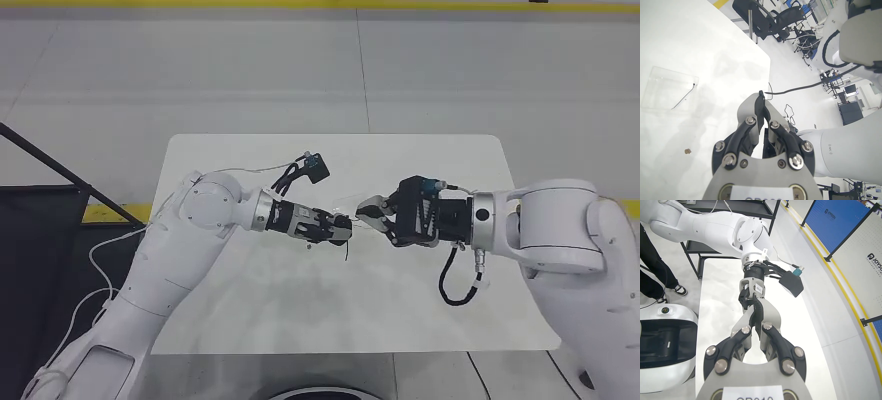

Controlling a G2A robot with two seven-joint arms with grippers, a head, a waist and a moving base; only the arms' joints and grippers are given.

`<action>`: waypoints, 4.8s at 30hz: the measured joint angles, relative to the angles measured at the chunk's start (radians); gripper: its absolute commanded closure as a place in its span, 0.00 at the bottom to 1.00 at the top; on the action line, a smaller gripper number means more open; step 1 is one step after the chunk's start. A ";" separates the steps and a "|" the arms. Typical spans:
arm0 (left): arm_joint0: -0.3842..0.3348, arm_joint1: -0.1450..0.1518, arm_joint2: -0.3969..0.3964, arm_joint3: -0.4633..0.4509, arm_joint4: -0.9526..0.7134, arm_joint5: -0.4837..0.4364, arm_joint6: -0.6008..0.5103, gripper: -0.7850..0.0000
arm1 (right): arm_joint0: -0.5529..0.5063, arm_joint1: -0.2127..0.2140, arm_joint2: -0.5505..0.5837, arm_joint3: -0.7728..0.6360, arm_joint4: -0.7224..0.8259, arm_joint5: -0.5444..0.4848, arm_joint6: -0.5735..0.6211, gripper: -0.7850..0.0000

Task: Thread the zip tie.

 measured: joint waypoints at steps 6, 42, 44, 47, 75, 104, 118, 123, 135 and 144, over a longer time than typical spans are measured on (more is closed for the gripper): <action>0.000 0.000 0.000 0.000 0.000 0.000 0.000 1.00 | 0.002 0.004 -0.008 0.001 -0.002 0.002 -0.006 1.00; 0.000 0.000 0.000 0.000 0.000 0.000 0.000 1.00 | -0.010 0.020 -0.016 -0.037 -0.164 0.101 -0.089 1.00; 0.000 0.000 0.000 0.000 0.000 0.000 0.000 1.00 | -0.016 0.020 -0.015 -0.044 -0.190 0.113 -0.103 1.00; 0.000 0.000 0.000 0.000 0.000 0.000 0.000 1.00 | -0.023 0.020 -0.016 -0.052 -0.222 0.131 -0.121 1.00; 0.000 0.000 0.000 0.000 0.000 0.000 0.000 1.00 | -0.057 0.018 -0.018 -0.087 -0.354 0.207 -0.165 1.00; 0.000 0.000 0.000 0.000 0.000 0.000 0.000 1.00 | -0.105 0.017 -0.013 -0.128 -0.431 0.183 -0.200 1.00; 0.000 0.000 0.000 0.000 0.000 0.000 0.000 1.00 | -0.141 0.028 0.017 -0.156 -0.407 0.107 -0.183 1.00; 0.000 0.000 0.000 0.000 0.000 0.000 0.000 1.00 | -0.160 0.031 0.008 -0.177 -0.390 0.076 -0.170 1.00; 0.000 0.000 0.000 0.000 0.000 0.000 0.000 1.00 | -0.167 0.040 -0.004 -0.179 -0.338 0.004 -0.122 1.00; 0.000 0.000 0.000 0.000 0.000 0.000 0.000 1.00 | -0.150 0.043 -0.026 -0.171 -0.307 -0.001 -0.084 1.00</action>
